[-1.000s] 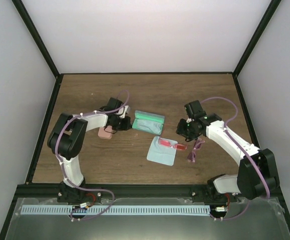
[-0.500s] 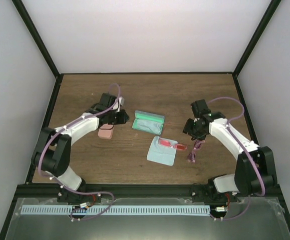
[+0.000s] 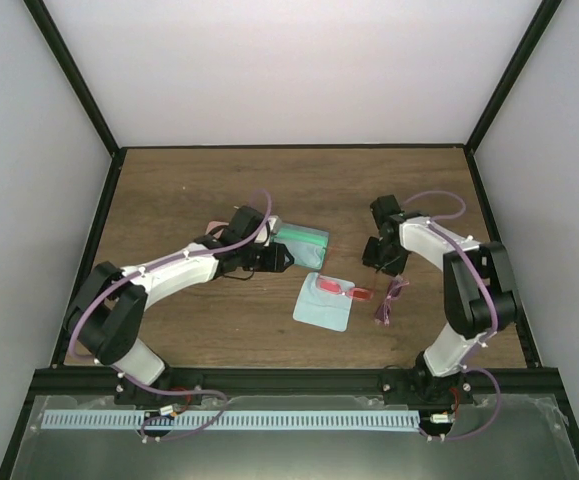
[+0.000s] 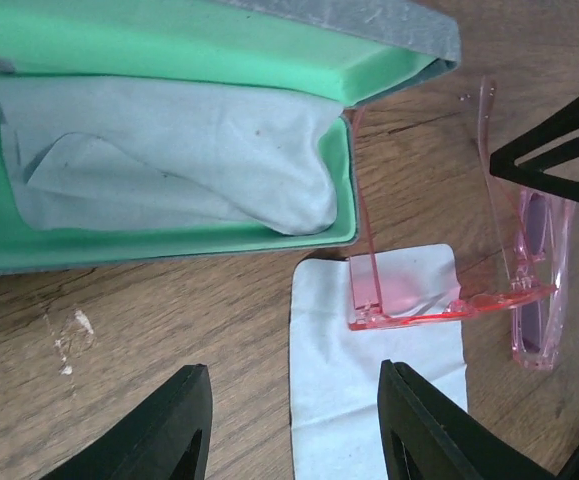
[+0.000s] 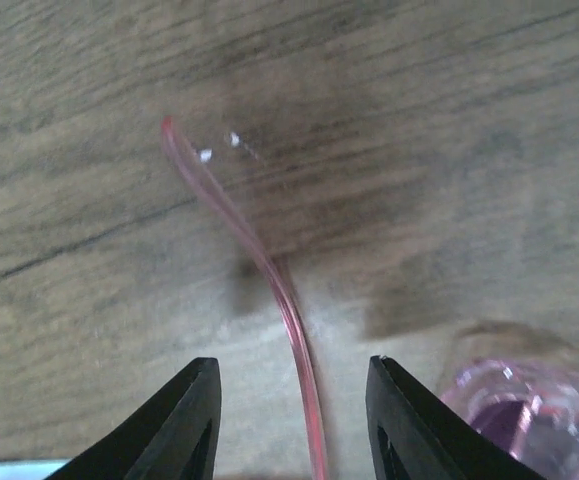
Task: Organize the sunglasses
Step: Adjust the sunglasses case at the center of the board, then adjust the glasses cleaning cloth at the center of the board, then adjust the sunglasses at the center of the board.
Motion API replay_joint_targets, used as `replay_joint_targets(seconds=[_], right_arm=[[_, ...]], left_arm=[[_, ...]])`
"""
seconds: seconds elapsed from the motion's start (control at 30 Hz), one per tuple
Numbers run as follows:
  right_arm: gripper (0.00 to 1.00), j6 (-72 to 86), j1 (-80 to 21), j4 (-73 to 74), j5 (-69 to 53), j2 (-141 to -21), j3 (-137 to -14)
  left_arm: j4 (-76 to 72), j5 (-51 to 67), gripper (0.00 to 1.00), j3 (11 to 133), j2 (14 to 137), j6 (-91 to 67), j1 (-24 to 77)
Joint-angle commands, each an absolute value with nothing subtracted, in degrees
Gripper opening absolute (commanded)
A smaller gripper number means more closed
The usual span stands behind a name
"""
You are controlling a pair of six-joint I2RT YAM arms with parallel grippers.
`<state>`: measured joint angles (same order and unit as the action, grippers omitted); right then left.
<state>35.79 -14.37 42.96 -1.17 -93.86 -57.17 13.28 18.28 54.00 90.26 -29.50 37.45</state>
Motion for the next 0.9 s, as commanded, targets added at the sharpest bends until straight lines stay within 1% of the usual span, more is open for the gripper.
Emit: replay_joint_targets(seconds=[0.0, 0.03, 0.13, 0.23, 0.3, 0.37, 0.5, 0.63, 0.87], right_arm=[[0.38, 34.03, -13.83, 41.65, -0.09, -97.57, -60.84], [0.36, 33.83, -13.87, 41.4, -0.15, -98.2, -60.98], [0.25, 33.6, -13.84, 41.94, 0.04, -101.12, -61.68], [0.21, 33.26, -13.83, 42.23, 0.26, -103.69, -62.3], [0.16, 33.14, -13.81, 41.96, 0.28, -104.03, -62.31], [0.11, 33.26, -13.81, 41.79, 0.2, -103.47, -62.41], [0.02, 33.51, -13.44, 42.43, 0.05, -101.65, -63.18], [0.01, 33.17, -11.27, 44.05, -1.06, -100.53, -64.55], [0.01, 31.3, -7.15, 46.11, 1.01, -98.1, -66.53]], left_arm=[[13.0, 17.24, 0.48, 54.15, 88.02, -30.46, 37.81], [13.56, 17.12, 0.48, 54.69, 87.91, -30.08, 38.1], [15.02, 16.02, 0.44, 57.5, 89.39, -28.77, 41.37], [17.28, 15.0, 0.44, 61.29, 93.23, -28.15, 46.96], [16.54, 14.82, 0.44, 62.28, 94.98, -28.85, 49.8], [15.73, 15.07, 0.44, 63.6, 96.48, -29.24, 51.96], [18.65, 13.97, 0.43, 68.7, 99.51, -26.97, 54.49], [18.32, 14.81, 0.43, 69.96, 100.88, -26.81, 54.59], [18.34, 14.72, 0.43, 71.98, 102.39, -26.5, 54.66]])
